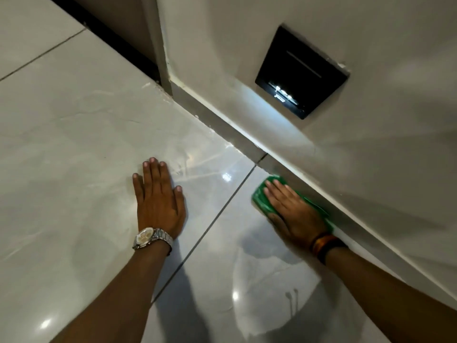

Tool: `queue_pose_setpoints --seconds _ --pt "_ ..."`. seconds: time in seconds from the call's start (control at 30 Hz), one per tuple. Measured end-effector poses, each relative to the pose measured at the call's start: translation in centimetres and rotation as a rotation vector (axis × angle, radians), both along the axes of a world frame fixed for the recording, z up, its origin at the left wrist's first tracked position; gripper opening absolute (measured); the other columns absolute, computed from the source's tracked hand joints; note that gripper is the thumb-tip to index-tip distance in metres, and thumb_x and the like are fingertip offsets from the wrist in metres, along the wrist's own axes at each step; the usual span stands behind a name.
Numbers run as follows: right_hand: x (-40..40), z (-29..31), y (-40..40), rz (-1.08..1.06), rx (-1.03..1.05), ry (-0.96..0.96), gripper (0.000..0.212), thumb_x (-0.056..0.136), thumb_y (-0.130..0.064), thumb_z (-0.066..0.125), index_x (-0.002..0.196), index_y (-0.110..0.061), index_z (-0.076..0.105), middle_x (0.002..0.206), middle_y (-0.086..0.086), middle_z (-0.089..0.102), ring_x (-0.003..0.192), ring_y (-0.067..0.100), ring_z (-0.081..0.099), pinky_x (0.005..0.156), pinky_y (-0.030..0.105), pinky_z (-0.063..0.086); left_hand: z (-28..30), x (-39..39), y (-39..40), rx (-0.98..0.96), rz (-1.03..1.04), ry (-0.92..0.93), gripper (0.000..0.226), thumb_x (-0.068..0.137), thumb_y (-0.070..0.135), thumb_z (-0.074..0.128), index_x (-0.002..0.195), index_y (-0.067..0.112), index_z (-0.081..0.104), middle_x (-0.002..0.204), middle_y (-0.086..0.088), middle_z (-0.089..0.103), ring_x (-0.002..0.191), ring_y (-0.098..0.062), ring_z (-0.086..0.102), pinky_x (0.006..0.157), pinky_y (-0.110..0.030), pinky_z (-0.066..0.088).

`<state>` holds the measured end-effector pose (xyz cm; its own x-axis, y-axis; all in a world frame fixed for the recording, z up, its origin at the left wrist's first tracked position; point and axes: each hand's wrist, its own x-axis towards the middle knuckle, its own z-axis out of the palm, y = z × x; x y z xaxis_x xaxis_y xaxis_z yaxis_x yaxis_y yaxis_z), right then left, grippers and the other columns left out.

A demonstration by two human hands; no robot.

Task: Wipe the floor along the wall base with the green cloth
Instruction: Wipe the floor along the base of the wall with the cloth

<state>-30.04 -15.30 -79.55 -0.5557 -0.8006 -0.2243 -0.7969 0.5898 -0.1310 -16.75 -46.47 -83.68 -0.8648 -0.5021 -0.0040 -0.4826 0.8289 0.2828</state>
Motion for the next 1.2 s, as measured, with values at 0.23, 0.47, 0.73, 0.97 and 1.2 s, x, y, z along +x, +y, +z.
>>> queue_pose_setpoints --seconds 0.23,0.47,0.73,0.97,1.2 --pt "-4.0 -0.2 -12.9 0.068 -0.11 -0.014 0.06 0.111 -0.036 0.033 0.165 -0.01 0.028 0.173 0.008 0.026 0.163 0.025 0.019 0.133 0.043 0.017 -0.8 0.0 0.0 -0.027 0.005 0.014 0.069 0.103 0.032 0.029 0.164 0.002 0.017 0.174 -0.021 0.014 0.163 -0.033 0.01 0.133 -0.053 -0.002" --pt "-5.4 0.6 -20.9 0.027 -0.14 -0.043 0.06 0.112 -0.039 0.032 0.166 -0.013 0.026 0.174 0.006 0.023 0.164 0.022 0.015 0.134 0.042 0.014 -0.1 -0.1 -0.3 0.023 0.036 0.032 0.068 0.102 0.029 0.032 0.163 0.001 0.02 0.173 -0.021 0.016 0.163 -0.033 0.013 0.133 -0.054 0.002" --pt "-3.5 0.4 -13.8 0.003 -0.098 -0.019 0.059 0.109 -0.035 0.042 0.162 -0.009 0.036 0.17 0.01 0.033 0.16 0.026 0.027 0.131 0.047 0.024 0.4 -1.3 -0.7 0.068 0.108 0.021 0.068 0.105 0.029 0.03 0.164 0.0 0.013 0.174 -0.021 0.009 0.164 -0.032 0.006 0.134 -0.05 0.003" --pt "-7.5 0.3 -30.2 0.006 -0.172 -0.063 0.06 0.111 -0.035 0.033 0.166 -0.012 0.026 0.175 0.007 0.022 0.164 0.021 0.015 0.133 0.035 0.008 -0.6 -1.4 -0.8 0.034 0.116 0.069 0.068 0.105 0.028 0.031 0.164 0.0 0.014 0.174 -0.02 0.012 0.164 -0.031 0.008 0.134 -0.05 0.005" --pt "-4.2 0.2 -20.5 -0.05 -0.123 -0.048 0.061 0.111 -0.042 0.033 0.166 -0.017 0.027 0.174 0.003 0.024 0.163 0.019 0.017 0.134 0.038 0.008 0.1 -1.3 -0.9 0.069 0.105 0.038 0.066 0.105 0.027 0.028 0.164 0.0 0.015 0.174 -0.021 0.011 0.164 -0.033 0.008 0.133 -0.053 0.007"
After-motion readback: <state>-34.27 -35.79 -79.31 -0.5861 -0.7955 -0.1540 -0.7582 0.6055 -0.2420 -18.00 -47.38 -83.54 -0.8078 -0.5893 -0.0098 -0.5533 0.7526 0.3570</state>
